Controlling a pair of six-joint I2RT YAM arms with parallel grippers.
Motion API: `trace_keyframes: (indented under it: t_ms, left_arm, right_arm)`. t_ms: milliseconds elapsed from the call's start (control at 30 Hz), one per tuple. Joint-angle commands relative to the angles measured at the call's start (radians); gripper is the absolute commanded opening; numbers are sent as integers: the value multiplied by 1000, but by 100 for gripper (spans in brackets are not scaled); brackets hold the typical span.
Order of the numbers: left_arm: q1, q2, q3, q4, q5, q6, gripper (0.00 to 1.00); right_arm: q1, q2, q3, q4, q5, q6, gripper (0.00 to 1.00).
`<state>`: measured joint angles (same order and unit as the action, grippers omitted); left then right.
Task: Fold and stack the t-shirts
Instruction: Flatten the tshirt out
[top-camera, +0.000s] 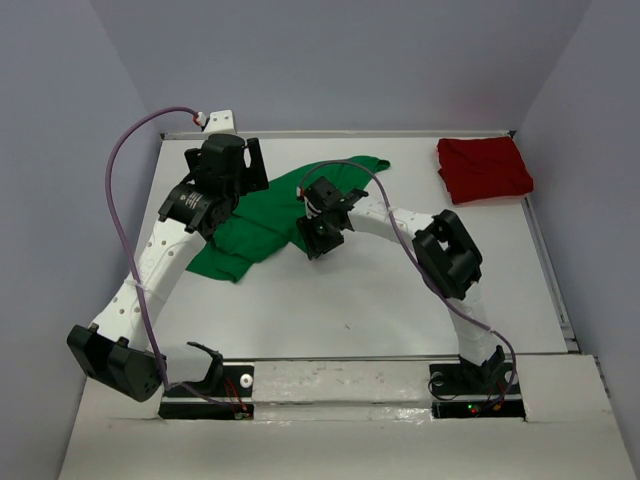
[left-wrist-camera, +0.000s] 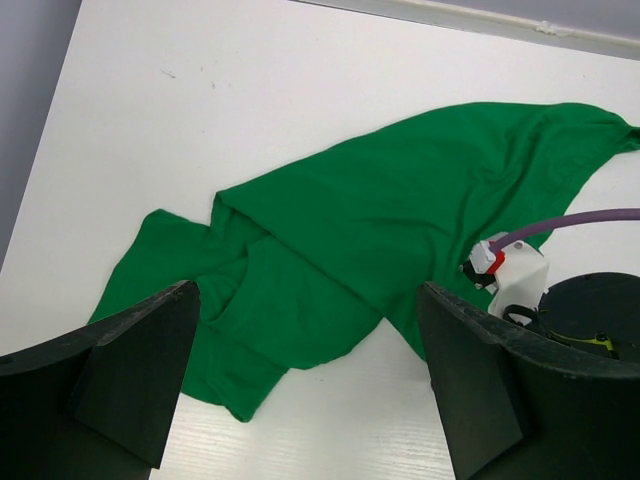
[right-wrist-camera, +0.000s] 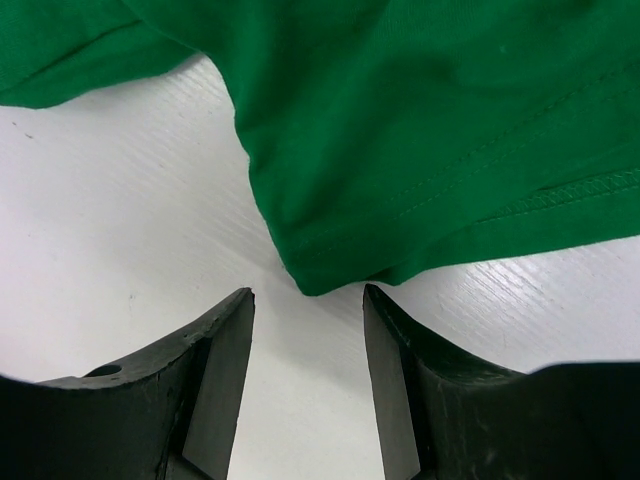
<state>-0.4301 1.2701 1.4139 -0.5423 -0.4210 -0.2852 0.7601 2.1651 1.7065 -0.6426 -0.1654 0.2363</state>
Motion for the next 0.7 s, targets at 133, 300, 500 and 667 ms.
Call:
trace_keyframes:
  t_ms: [133,300,500,667]
  left_arm:
    - [4,-28,-15,28,-10,8,99]
    - [5,-20,-23,38,-2,12,99]
    - [8,-15,-39,41,-7,14,99]
    - [24,-8,-70,39,-27,12,99]
  right_arm:
    - [4,35,77,21,-42,6,53]
    - [13,82,114,1,-52,1,37]
    - [13,93,119,-2,-57,9,8]
    - [33,53,88,-2,4,35,0]
